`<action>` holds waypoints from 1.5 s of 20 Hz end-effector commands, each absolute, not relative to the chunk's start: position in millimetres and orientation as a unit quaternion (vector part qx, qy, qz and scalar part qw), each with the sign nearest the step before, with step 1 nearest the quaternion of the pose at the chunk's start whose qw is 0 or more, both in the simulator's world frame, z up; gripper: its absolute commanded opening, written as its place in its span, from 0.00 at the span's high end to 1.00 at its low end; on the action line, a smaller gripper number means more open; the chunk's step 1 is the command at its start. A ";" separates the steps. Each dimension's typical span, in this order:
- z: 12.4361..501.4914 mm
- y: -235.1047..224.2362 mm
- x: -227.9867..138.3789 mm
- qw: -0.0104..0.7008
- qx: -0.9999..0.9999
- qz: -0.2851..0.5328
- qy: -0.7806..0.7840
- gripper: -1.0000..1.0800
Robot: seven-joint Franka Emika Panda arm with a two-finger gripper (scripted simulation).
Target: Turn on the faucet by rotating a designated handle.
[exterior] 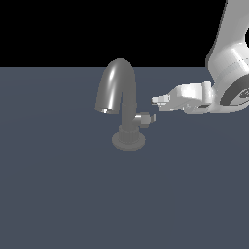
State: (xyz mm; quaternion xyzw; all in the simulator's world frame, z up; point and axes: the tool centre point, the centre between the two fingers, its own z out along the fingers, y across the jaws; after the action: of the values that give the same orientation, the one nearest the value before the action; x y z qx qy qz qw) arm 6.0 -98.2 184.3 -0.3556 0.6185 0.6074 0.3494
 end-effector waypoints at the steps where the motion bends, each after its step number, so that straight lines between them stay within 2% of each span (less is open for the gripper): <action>1: 178.8 -98.1 4.1 0.352 -0.341 0.611 0.622 1.00; 10: 175.5 -97.8 2.6 0.353 -0.333 0.612 0.624 1.00; 22: 136.9 -95.9 -40.7 0.353 -0.333 0.612 0.624 1.00; 24: 155.3 -96.5 -27.7 0.363 -0.345 0.605 0.619 1.00; 30: 116.2 -96.2 -35.6 0.358 -0.339 0.609 0.622 1.00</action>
State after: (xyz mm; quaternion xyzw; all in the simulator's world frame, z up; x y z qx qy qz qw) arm -25.7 -96.8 146.5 -0.3542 0.6127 0.6024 0.3691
